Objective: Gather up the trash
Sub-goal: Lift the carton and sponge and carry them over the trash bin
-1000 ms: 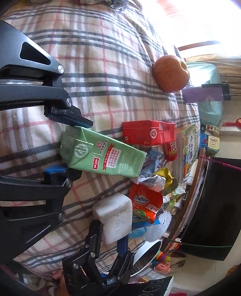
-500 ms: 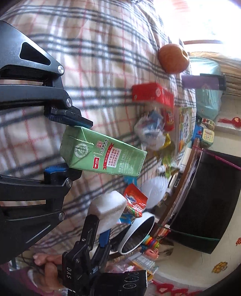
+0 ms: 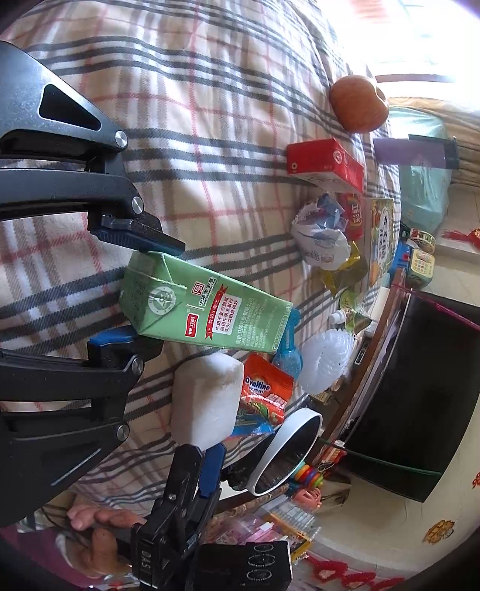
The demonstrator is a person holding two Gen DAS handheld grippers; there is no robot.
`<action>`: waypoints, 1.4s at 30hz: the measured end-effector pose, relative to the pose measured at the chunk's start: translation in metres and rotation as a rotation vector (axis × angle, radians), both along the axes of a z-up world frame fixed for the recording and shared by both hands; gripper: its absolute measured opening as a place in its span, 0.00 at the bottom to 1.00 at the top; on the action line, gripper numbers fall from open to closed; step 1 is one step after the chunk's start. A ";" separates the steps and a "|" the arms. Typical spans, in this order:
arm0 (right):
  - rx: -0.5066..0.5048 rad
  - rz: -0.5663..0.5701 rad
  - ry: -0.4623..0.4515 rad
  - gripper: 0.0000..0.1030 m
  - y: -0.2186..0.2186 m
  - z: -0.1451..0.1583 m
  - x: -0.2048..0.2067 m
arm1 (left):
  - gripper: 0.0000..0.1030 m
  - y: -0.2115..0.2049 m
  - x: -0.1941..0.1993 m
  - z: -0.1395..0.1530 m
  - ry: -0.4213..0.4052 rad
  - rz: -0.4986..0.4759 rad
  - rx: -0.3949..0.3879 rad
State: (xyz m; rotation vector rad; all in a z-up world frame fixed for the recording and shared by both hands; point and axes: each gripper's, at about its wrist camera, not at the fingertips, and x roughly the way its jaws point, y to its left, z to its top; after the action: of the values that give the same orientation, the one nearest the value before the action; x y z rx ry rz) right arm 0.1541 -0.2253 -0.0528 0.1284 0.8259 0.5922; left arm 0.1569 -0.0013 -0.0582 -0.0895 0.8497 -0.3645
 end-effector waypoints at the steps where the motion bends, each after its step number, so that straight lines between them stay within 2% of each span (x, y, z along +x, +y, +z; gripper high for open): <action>1: -0.021 0.023 -0.023 0.72 0.005 0.002 -0.001 | 0.33 0.002 -0.001 0.000 0.001 0.004 -0.002; 6: -0.145 0.089 -0.107 0.74 0.027 0.001 0.009 | 0.33 0.010 -0.002 -0.001 0.005 0.019 -0.004; 9: -0.205 0.099 -0.085 0.75 0.029 -0.009 0.020 | 0.33 0.011 -0.002 -0.002 0.010 0.021 -0.008; 11: -0.218 0.072 -0.062 0.72 0.026 -0.013 0.026 | 0.33 0.012 -0.003 -0.002 0.010 0.021 -0.009; 12: -0.212 0.056 -0.049 0.61 0.024 -0.015 0.027 | 0.33 0.012 -0.003 -0.002 0.010 0.021 -0.010; 13: -0.207 0.034 -0.043 0.44 0.020 -0.015 0.027 | 0.33 0.012 -0.003 -0.002 0.010 0.020 -0.011; 15: -0.188 -0.005 -0.027 0.39 0.012 -0.014 0.024 | 0.33 0.010 -0.004 -0.002 0.009 0.015 -0.012; 17: -0.120 -0.020 -0.011 0.35 0.001 -0.011 0.018 | 0.33 0.007 -0.005 0.000 0.006 0.007 -0.011; 23: -0.038 -0.046 -0.022 0.34 -0.015 0.003 -0.011 | 0.33 -0.005 -0.012 0.009 -0.007 -0.028 -0.023; 32: -0.042 -0.162 -0.025 0.33 -0.057 0.009 -0.037 | 0.33 -0.059 -0.027 0.019 -0.015 -0.156 -0.041; 42: -0.057 -0.311 0.005 0.33 -0.111 0.011 -0.040 | 0.33 -0.133 -0.025 0.028 -0.031 -0.273 -0.026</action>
State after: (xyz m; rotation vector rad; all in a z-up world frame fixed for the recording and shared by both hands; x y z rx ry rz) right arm 0.1136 -0.3363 -0.0423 0.2025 0.8070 0.2754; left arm 0.1322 -0.1341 -0.0305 0.0089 0.8287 -0.6319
